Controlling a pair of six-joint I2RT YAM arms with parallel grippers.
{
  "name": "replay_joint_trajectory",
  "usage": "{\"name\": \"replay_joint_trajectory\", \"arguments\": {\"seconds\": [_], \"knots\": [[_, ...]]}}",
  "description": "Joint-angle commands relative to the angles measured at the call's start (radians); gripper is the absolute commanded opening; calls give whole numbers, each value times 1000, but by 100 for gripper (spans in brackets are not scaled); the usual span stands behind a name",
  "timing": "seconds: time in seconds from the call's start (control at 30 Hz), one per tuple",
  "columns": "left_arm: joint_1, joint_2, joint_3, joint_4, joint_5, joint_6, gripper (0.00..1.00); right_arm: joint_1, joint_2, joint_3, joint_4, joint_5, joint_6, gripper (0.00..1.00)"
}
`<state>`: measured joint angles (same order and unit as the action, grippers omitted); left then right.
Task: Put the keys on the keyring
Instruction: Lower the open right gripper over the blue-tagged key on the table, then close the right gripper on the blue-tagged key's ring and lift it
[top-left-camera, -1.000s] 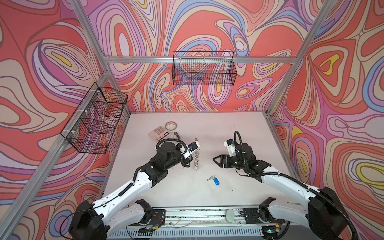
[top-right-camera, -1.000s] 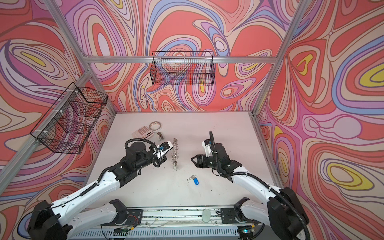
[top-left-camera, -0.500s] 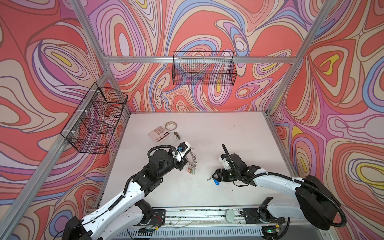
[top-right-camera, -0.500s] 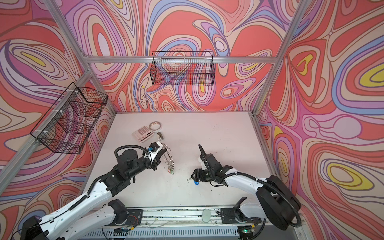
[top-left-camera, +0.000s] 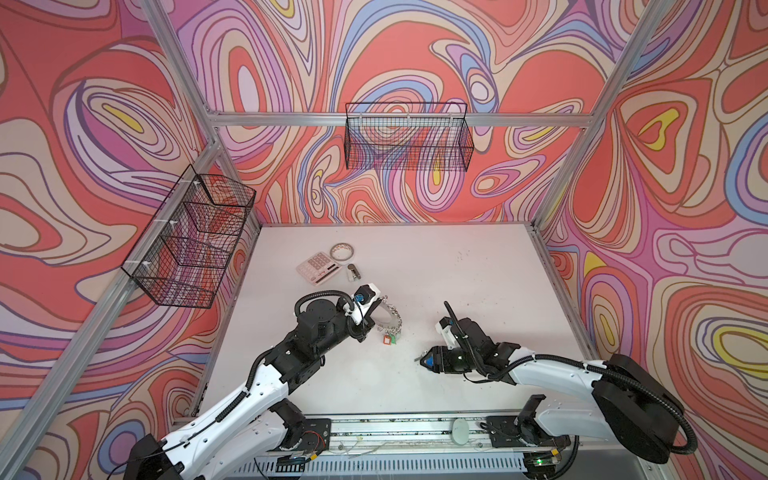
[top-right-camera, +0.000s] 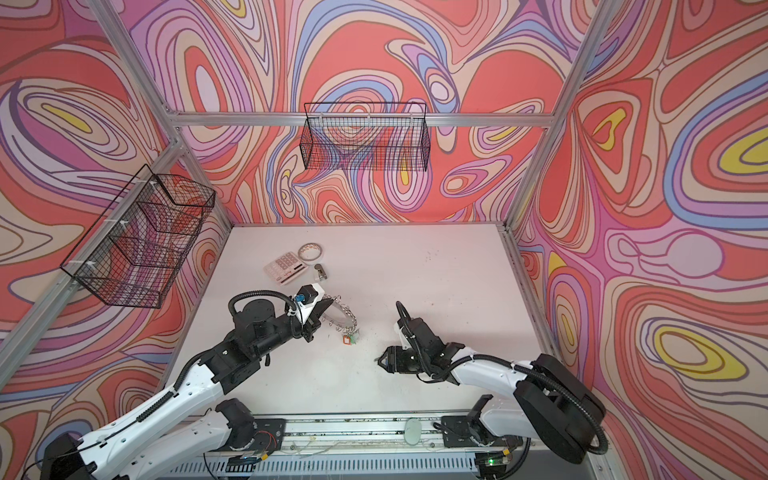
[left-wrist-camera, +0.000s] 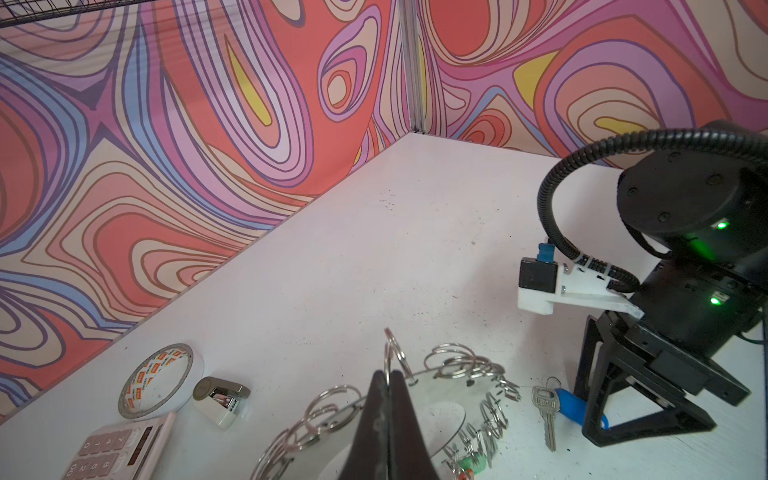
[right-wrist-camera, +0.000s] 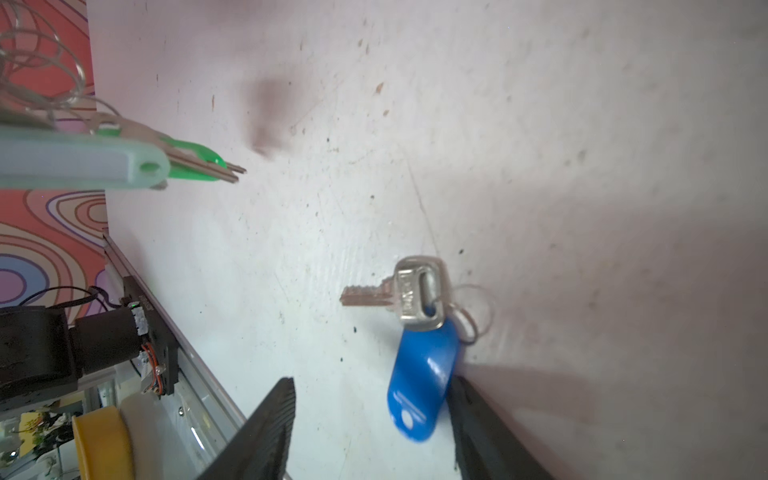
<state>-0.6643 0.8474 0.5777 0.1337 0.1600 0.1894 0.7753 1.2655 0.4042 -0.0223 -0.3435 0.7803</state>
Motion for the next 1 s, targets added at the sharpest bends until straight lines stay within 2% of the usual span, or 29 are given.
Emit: {"name": "replay_joint_trajectory", "arguments": {"seconds": [0.0, 0.23, 0.4, 0.5, 0.57, 0.67, 0.77, 0.97], "knots": [[-3, 4, -15, 71, 13, -10, 0, 54, 40, 3, 61, 12, 80, 66], [-3, 6, -13, 69, 15, -16, 0, 79, 194, 85, 177, 5, 68, 66], [-1, -4, -21, 66, 7, -13, 0, 75, 93, 101, 46, 4, 15, 68], [-1, -5, -21, 66, 18, -17, 0, 21, 0, 69, -69, 14, -37, 68], [-1, -1, -19, 66, 34, -23, 0, -70, -50, 35, -93, -38, -70, 65], [-1, 0, -15, 55, 45, -28, 0, -153, -57, 15, -91, -80, -105, 62], [-1, -8, -16, 48, 45, -29, 0, -162, -3, 18, -62, -105, -117, 54], [-1, -11, -16, 39, 51, -29, 0, -162, 41, -50, 77, -152, -44, 44]]}}
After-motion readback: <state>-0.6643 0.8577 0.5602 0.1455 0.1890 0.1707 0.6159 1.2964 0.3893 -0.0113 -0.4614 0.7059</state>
